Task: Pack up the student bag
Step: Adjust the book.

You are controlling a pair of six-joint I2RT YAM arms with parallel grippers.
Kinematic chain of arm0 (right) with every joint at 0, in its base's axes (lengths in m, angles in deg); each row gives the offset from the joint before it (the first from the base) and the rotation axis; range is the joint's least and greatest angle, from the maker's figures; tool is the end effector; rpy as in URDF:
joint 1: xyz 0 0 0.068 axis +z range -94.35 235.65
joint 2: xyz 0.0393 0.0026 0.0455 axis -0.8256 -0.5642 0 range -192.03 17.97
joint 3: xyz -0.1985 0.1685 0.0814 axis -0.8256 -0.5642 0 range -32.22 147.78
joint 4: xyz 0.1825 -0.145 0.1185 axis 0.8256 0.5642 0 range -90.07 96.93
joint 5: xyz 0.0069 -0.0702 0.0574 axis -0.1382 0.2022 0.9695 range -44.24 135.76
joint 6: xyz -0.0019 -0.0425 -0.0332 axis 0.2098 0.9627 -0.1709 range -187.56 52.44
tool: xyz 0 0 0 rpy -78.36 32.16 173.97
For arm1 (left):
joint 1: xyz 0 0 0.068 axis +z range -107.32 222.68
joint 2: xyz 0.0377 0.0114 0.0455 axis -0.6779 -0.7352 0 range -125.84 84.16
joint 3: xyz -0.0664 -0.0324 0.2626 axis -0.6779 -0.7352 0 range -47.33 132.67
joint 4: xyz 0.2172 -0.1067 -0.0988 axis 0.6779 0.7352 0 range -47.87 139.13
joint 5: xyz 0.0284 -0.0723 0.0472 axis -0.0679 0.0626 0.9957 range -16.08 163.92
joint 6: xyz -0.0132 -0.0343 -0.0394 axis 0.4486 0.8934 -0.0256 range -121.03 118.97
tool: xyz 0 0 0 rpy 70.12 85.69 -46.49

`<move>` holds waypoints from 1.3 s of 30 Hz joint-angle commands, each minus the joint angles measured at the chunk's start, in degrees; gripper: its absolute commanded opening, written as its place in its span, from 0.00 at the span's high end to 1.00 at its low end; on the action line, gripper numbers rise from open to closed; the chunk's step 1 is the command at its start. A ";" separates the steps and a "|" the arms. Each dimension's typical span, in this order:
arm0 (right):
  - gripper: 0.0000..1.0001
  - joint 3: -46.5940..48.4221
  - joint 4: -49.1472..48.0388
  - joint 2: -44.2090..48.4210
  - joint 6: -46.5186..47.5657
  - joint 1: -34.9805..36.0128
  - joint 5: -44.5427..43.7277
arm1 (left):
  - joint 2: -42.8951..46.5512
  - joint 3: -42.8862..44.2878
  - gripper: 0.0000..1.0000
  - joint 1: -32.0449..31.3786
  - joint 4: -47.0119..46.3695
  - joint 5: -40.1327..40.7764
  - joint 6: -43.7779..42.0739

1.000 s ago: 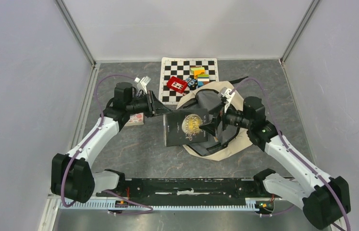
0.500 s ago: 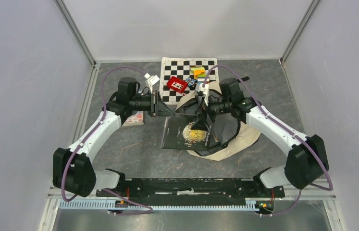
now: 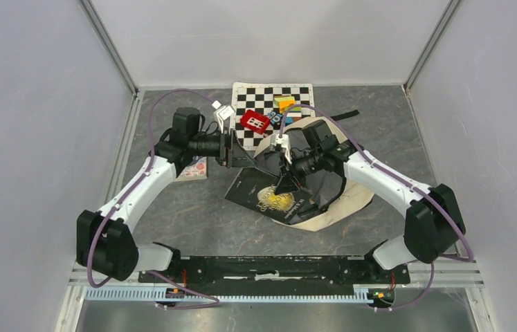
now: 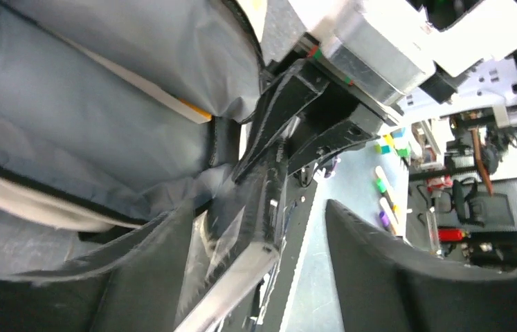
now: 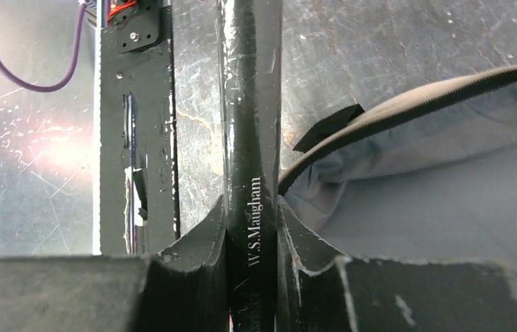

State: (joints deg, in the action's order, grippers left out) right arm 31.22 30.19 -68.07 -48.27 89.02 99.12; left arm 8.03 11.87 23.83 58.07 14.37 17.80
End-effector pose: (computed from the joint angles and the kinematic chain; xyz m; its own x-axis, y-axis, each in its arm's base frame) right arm 0.2419 0.1936 0.2621 -0.3864 -0.4904 -0.7812 -0.9116 0.0739 0.4044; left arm 0.2606 -0.1213 0.3060 -0.7603 0.0866 -0.6438 0.6376 0.2892 -0.7140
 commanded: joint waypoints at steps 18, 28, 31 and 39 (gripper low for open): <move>1.00 -22.25 -58.38 32.05 -63.00 -1.24 -17.02 | 34.49 -17.43 0.00 0.22 -22.78 22.91 27.03; 1.00 -21.36 -67.95 30.38 -70.71 3.00 -15.31 | 38.99 -23.99 0.00 0.13 -28.98 18.59 36.19; 1.00 -20.39 -67.90 29.17 -70.66 4.10 -15.44 | 39.55 -25.78 0.06 0.15 -34.42 16.59 40.03; 1.00 -19.58 -71.02 26.46 -73.41 5.31 -15.13 | 41.90 -29.63 0.53 0.16 -38.92 15.26 45.79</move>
State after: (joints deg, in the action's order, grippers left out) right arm 6.76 -30.36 -41.76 -119.13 93.82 84.39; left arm 48.70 -16.33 23.98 24.00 31.81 58.36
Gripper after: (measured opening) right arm 0.260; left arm 0.597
